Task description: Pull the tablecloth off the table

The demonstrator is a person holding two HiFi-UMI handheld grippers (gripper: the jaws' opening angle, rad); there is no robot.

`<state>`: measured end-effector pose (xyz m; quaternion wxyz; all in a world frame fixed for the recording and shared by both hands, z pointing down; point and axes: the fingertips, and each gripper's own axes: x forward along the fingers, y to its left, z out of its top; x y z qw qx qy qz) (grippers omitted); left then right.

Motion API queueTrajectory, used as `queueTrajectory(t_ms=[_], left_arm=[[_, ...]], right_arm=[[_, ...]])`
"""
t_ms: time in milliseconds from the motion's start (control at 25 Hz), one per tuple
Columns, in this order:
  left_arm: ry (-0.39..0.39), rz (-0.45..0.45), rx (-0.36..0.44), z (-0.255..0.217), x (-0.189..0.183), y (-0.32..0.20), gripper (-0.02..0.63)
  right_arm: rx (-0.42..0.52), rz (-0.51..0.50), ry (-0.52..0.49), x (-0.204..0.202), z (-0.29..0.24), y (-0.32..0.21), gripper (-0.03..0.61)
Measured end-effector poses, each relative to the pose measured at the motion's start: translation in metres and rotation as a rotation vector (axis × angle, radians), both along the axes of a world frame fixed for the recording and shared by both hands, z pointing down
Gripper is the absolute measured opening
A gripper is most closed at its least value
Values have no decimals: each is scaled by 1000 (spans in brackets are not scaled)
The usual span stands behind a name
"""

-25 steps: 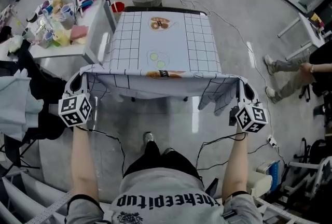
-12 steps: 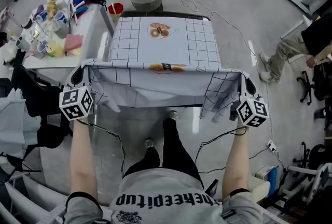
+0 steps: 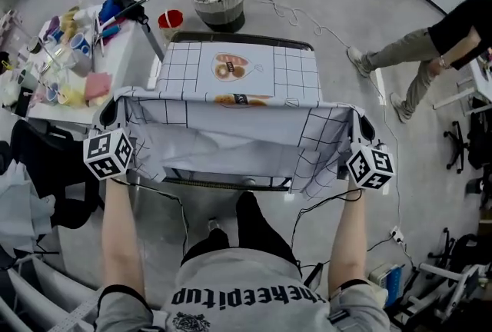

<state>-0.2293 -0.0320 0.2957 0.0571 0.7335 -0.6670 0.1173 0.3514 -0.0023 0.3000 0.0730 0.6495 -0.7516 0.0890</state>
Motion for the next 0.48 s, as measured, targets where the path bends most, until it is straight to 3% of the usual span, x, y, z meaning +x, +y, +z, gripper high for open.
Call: queueTrajectory(t_ms=[480], left_arm=[[-13, -99, 23, -14, 14, -66, 17]], right_arm=[[6, -87, -14, 14, -3, -93, 9]])
